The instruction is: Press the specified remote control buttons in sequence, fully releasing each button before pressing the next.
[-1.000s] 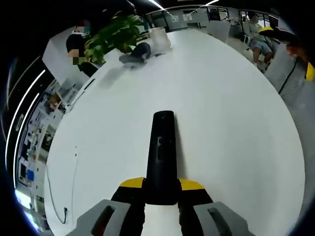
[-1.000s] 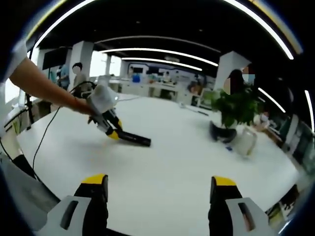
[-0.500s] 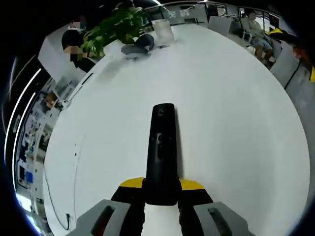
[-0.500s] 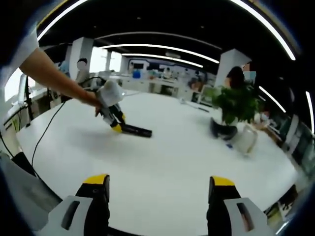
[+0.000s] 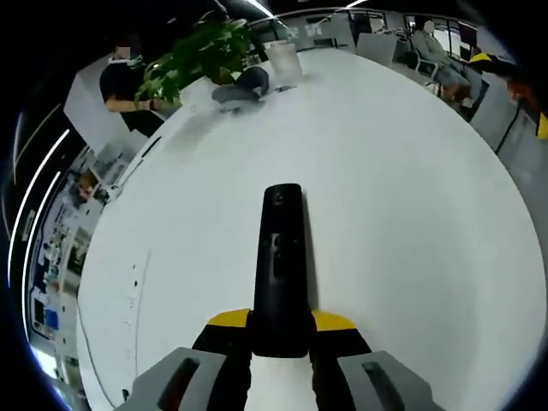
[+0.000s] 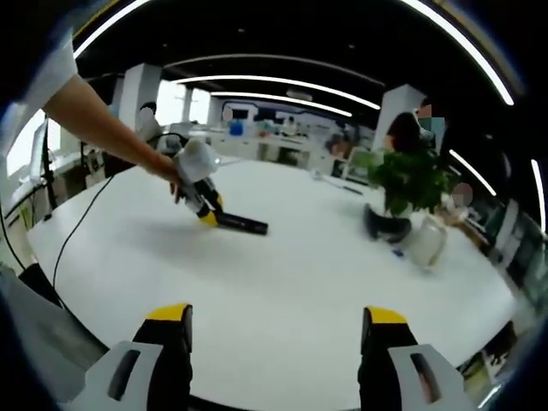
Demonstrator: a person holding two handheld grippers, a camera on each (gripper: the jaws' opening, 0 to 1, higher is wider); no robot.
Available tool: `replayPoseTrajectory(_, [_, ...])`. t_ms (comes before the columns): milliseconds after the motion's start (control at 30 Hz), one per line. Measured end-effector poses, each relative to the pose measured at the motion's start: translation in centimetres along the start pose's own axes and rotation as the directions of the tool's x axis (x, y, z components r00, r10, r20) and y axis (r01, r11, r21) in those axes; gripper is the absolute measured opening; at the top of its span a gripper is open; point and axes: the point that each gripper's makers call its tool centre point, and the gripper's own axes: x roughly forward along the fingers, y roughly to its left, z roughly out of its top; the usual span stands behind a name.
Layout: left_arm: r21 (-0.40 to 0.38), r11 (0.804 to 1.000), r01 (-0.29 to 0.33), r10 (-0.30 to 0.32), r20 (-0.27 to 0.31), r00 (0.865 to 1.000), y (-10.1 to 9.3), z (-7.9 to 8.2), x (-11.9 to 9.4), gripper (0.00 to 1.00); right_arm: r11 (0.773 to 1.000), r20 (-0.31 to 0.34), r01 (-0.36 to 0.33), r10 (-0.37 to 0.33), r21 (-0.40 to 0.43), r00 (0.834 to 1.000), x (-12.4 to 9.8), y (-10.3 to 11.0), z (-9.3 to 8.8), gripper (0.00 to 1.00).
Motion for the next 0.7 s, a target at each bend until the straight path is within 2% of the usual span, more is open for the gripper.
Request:
replayPoseTrajectory(100, [-0.026,1.000,0.002,-0.003,-0.021,1.000,-0.5,0.0,-0.3,0.25,1.000,0.008,-0.005,0.005,-0.002,1.000,-0.4,0.3,0.0,0.80])
replayPoseTrajectory(167, [-0.093,0.996,-0.009,0.005,-0.043,0.999,-0.4,-0.3,-0.3,0.25,1.000,0.010,-0.005,0.005,-0.002,1.000,-0.5,0.3,-0.1,0.80])
replayPoseTrajectory(233, [-0.151,0.987,-0.054,0.045,-0.063,0.997,-0.2,-0.4,-0.7,0.30,1.000,0.012,-0.002,0.002,0.001,1.000,-0.6,0.2,-0.1,0.81])
replayPoseTrajectory(267, [-0.212,0.975,-0.072,0.057,-0.075,0.996,-0.1,-0.5,-0.8,0.32,1.000,0.016,-0.002,0.002,0.007,1.000,-0.7,0.2,0.0,0.81])
replayPoseTrajectory(333, [-0.280,0.956,-0.088,0.060,-0.107,0.992,-0.1,-1.0,-1.1,0.39,1.000,0.026,-0.004,0.004,0.011,1.000,-0.9,0.3,0.1,0.81])
replayPoseTrajectory(433, [-0.321,0.939,-0.124,0.089,-0.121,0.989,-0.1,-2.0,-1.7,0.43,1.000,0.035,-0.008,0.008,0.011,0.999,-1.0,0.5,0.2,0.81])
replayPoseTrajectory(467, [-0.363,0.924,-0.121,0.082,-0.119,0.989,-0.5,-2.1,-1.9,0.44,1.000,0.039,-0.009,0.009,0.013,0.999,-1.1,0.5,0.3,0.81])
replayPoseTrajectory(533, [-0.473,0.874,-0.109,0.072,-0.097,0.993,-1.5,-2.2,-2.5,0.53,1.000,0.051,-0.009,0.008,0.018,0.999,-1.3,0.5,0.5,0.82])
replayPoseTrajectory(567, [-0.498,0.860,-0.108,0.080,-0.078,0.994,-1.8,-2.0,-2.8,0.57,1.000,0.055,-0.010,0.008,0.024,0.998,-1.4,0.4,0.6,0.83])
replayPoseTrajectory(633, [-0.569,0.814,-0.117,0.109,-0.047,0.993,-2.4,-1.7,-3.9,0.60,0.999,0.062,-0.017,0.015,0.036,0.998,-1.4,0.5,0.7,0.84])
replayPoseTrajectory(667, [-0.593,0.798,-0.108,0.115,-0.026,0.993,-2.7,-1.4,-4.3,0.61,0.999,0.064,-0.020,0.018,0.038,0.998,-1.4,0.5,0.7,0.84])
replayPoseTrajectory(700, [-0.628,0.773,-0.093,0.122,0.003,0.992,-3.3,-1.2,-5.0,0.61,0.999,0.071,-0.029,0.026,0.042,0.997,-1.6,0.7,0.8,0.84])
